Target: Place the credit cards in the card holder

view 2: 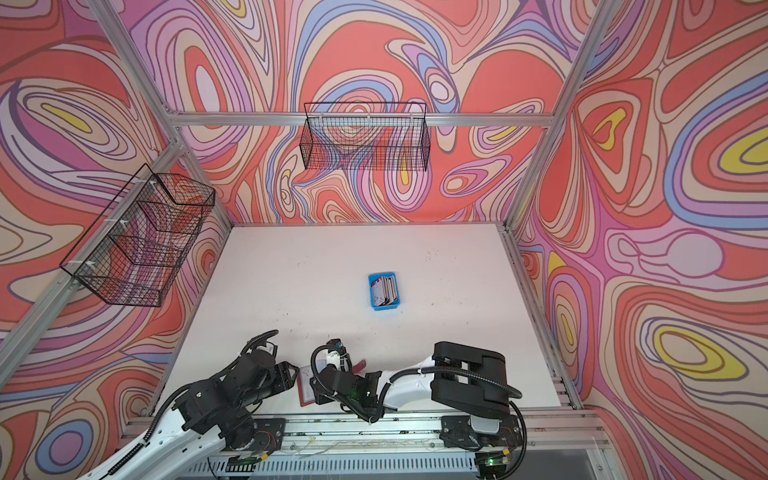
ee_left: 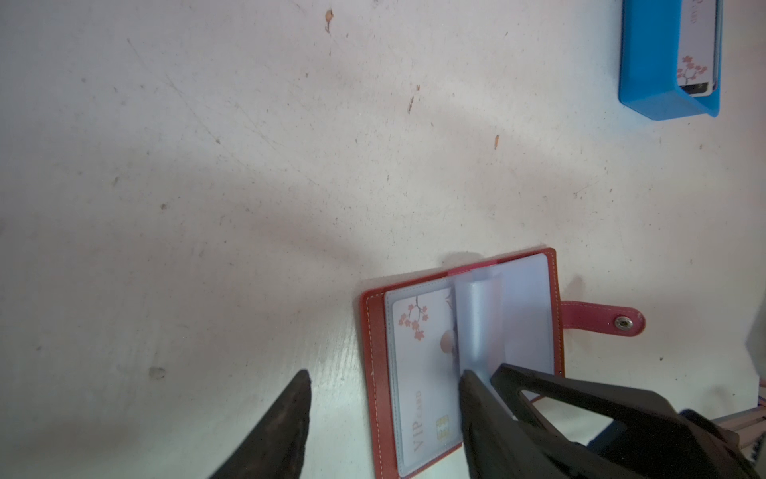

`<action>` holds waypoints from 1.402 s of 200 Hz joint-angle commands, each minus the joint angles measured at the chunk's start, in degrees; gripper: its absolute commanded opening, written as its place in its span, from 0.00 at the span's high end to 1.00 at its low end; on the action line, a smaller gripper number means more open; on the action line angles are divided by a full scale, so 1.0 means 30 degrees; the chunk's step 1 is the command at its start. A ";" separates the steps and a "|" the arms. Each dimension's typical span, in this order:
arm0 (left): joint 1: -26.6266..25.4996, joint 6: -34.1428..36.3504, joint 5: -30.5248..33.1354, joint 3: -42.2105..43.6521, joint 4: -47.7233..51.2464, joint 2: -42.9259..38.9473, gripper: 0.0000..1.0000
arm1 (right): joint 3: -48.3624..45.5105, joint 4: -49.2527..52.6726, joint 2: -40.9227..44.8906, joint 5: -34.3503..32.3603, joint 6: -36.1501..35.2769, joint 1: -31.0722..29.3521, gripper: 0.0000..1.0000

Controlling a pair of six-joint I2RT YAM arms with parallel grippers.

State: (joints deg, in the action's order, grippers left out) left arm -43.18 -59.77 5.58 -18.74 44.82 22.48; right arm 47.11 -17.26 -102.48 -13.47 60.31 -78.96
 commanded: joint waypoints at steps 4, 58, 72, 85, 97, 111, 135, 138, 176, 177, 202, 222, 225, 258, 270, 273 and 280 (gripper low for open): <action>-0.0080 -0.0129 0.0343 -0.0029 0.0554 -0.0313 0.41 | 0.0519 -0.0076 -0.0221 0.0155 -0.0007 -0.0169 0.62; -0.0080 -0.0648 0.0632 -0.0107 0.0969 -0.2088 0.42 | 0.0878 -0.0107 -0.0874 0.0244 0.0013 -0.0253 0.62; -0.0079 -0.0950 0.0860 -0.0054 0.1191 -0.2821 0.42 | 0.0889 0.0020 -0.0895 0.0095 0.0049 -0.0268 0.62; -0.0080 -0.1163 0.0812 -0.0021 0.1221 -0.3540 0.42 | 0.0907 0.0274 -0.0734 -0.0084 -0.0103 -0.0260 0.63; -0.0072 -0.1335 0.0721 0.0036 0.1283 -0.4024 0.42 | 0.0908 0.0960 -0.0156 -0.0568 -0.0270 -0.0269 0.63; -0.0078 -0.1488 0.0625 0.0123 0.1429 -0.4353 0.41 | 0.0671 0.2114 0.0895 -0.1675 -0.0399 -0.0257 0.63; -0.0077 -0.1574 0.0513 0.0210 0.1635 -0.4174 0.41 | -0.0397 0.3512 0.2579 -0.3408 -0.0101 -0.0253 0.57; -0.0080 -0.1588 0.0512 0.0238 0.1638 -0.4094 0.41 | -0.0530 0.3604 0.2738 -0.3586 -0.0052 -0.0253 0.56; -0.0079 -0.1651 -0.0145 0.0591 0.0594 -0.2901 0.41 | -0.1847 0.4534 0.3623 -0.4690 0.0786 -0.0246 0.50; -0.0079 -0.1646 -0.0168 0.0607 0.0562 -0.2868 0.41 | -0.1862 0.4542 0.3627 -0.4699 0.0800 -0.0250 0.49; -0.0072 -0.1589 -0.0367 0.0713 0.0063 -0.2038 0.41 | -0.2060 0.4251 0.3359 -0.4483 0.0847 -0.0221 0.48; -0.0080 -0.1622 -0.0484 0.0853 -0.0251 -0.1593 0.41 | -0.1681 0.4403 0.2725 -0.4283 0.0713 -0.0209 0.49; -0.0080 -0.1638 -0.0506 0.0856 -0.0300 -0.1537 0.41 | -0.1606 0.4448 0.2621 -0.4263 0.0724 -0.0218 0.49; -0.0058 -0.1596 -0.0573 0.0886 -0.0402 -0.1341 0.41 | -0.1049 0.4580 0.1712 -0.4064 0.0598 -0.0169 0.48; -0.0076 -0.1610 -0.0543 0.0915 -0.0382 -0.1399 0.41 | -0.0918 0.4693 0.1464 -0.4039 0.0584 -0.0121 0.49; -0.0079 -0.1600 -0.0543 0.0919 -0.0379 -0.1440 0.41 | -0.0910 0.4697 0.1398 -0.3991 0.0605 -0.0108 0.49; -0.0080 -0.1600 -0.0528 0.0945 -0.0357 -0.1483 0.41 | -0.0881 0.4645 0.1297 -0.3921 0.0628 -0.0092 0.49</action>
State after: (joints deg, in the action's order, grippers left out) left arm -43.18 -63.70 3.99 -16.69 44.31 18.22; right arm 42.89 -4.25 -97.10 -25.02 61.76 -79.46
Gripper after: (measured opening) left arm 0.589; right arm 0.515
